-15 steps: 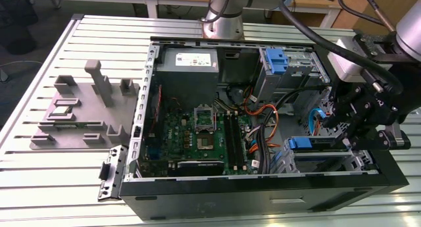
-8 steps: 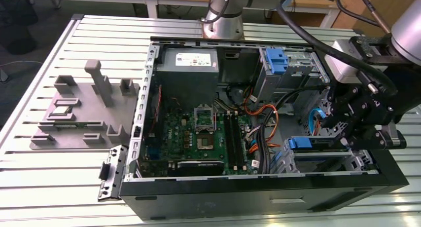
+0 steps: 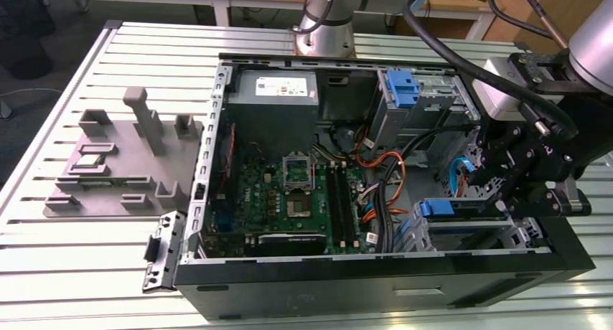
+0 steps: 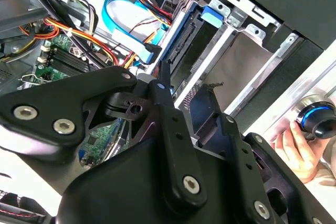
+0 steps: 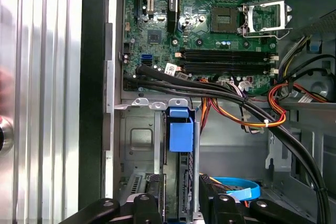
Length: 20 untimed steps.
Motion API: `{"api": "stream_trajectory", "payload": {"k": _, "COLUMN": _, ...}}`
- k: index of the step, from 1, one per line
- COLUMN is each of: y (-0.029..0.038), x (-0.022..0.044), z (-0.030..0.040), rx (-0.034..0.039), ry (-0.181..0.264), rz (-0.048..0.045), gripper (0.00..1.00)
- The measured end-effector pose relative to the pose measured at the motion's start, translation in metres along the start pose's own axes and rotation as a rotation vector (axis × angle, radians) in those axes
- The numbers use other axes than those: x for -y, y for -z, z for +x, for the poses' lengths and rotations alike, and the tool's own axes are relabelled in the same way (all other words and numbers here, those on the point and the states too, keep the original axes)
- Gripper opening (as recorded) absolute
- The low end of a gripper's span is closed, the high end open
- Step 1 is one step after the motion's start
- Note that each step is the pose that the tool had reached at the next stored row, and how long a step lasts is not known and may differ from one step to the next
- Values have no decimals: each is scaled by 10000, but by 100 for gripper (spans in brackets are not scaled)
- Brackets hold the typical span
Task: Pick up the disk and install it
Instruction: 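Insert the disk into the insertion slot, then insert the first disk wire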
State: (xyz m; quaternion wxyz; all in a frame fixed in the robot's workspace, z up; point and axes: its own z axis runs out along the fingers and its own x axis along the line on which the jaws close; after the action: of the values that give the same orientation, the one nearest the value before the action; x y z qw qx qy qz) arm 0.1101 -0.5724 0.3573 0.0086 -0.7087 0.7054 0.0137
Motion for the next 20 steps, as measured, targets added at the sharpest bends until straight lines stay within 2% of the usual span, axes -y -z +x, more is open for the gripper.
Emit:
{"api": "stream_trajectory", "payload": {"k": 12, "y": 0, "x": 0, "z": -3, "rx": 1, "ry": 0, "rz": 0, "gripper": 42}}
{"api": "stream_trajectory", "payload": {"k": 14, "y": 26, "x": 0, "z": -5, "rx": 0, "ry": -1, "rz": 0, "gripper": 42}}
{"api": "stream_trajectory", "payload": {"k": 17, "y": 102, "x": -1, "z": -7, "rx": 0, "ry": 0, "rz": 2, "gripper": 42}}
{"api": "stream_trajectory", "payload": {"k": 20, "y": 117, "x": -1, "z": -13, "rx": 4, "ry": 0, "rz": 3, "gripper": 42}}
